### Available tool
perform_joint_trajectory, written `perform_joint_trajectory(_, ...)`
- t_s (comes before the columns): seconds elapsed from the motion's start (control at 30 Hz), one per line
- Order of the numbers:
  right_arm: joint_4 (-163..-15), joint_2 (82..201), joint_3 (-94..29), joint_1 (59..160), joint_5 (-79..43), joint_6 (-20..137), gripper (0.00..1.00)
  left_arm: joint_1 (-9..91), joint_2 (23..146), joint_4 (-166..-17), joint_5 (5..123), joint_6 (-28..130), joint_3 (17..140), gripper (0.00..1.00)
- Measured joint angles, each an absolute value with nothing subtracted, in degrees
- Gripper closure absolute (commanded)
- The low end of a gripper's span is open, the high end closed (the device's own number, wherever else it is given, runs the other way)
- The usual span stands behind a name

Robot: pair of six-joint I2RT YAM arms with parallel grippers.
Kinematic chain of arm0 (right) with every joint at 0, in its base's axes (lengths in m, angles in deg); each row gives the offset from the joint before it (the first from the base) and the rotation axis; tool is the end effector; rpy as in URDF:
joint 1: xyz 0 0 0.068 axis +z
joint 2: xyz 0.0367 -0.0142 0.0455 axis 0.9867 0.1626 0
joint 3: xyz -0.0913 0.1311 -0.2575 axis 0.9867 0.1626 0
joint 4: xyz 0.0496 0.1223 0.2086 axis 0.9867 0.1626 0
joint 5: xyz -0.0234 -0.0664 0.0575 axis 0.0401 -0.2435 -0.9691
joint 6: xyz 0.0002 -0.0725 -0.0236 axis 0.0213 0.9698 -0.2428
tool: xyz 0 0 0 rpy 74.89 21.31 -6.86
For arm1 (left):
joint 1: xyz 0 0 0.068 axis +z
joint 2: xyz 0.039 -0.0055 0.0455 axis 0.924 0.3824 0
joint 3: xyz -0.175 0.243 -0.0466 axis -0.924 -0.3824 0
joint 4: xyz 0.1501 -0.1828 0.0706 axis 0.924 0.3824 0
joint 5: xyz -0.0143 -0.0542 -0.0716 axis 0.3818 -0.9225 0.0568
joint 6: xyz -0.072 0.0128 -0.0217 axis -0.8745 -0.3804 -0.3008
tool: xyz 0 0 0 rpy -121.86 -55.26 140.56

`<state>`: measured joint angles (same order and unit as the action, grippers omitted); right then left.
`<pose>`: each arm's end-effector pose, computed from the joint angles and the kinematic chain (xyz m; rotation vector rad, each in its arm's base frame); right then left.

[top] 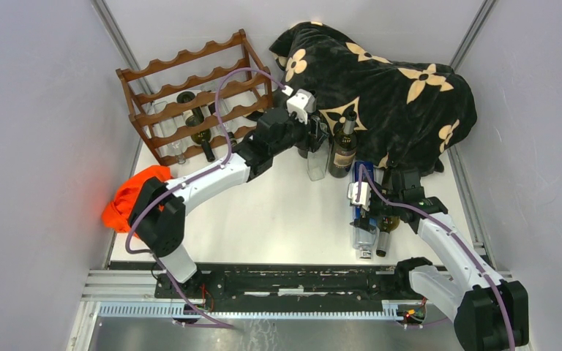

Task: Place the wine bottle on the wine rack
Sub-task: Pick up the wine bottle from the center of the board.

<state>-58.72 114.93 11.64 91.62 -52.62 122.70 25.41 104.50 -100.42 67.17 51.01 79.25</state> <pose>0.1431 0.0721 0.2210 -1.4920 1.6921 0.5068 0.3062 -0.2849 0.3468 0.5448 1.7535 -0.7554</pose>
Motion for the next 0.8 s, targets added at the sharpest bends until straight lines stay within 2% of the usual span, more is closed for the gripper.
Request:
perform_joint_trajectory(0.13,-58.5,115.1,11.6,91.6,-52.6,122.7,0.02,25.4,106.0,-100.5,66.3,51.0,80.6,0.39)
perform_joint_trajectory(0.23,-58.5,115.2,11.6,91.6,-52.6,122.7,0.02,25.3,106.8,-100.5,65.9,51.0,81.3,0.49)
perform_joint_trajectory(0.33,-58.5,115.3,11.6,91.6,-52.7,122.8,0.02,25.2,107.4,-100.1,65.8,51.0,82.3,0.68)
perform_joint_trajectory(0.43,-58.4,115.6,11.6,91.6,-52.7,122.8,0.02,25.1,108.2,-99.3,66.1,52.1,83.8,0.95)
perform_joint_trajectory(0.47,-58.4,115.7,11.6,91.6,-52.7,122.8,0.02,25.0,108.3,-99.1,65.8,52.1,84.0,0.98)
perform_joint_trajectory(0.67,-58.0,115.9,11.6,91.6,-52.8,123.0,0.02,24.7,107.5,-97.4,67.0,53.6,84.1,0.98)
perform_joint_trajectory(0.8,-57.6,115.9,11.6,91.6,-53.3,123.3,0.02,24.6,102.9,-93.9,69.7,55.3,81.0,0.98)
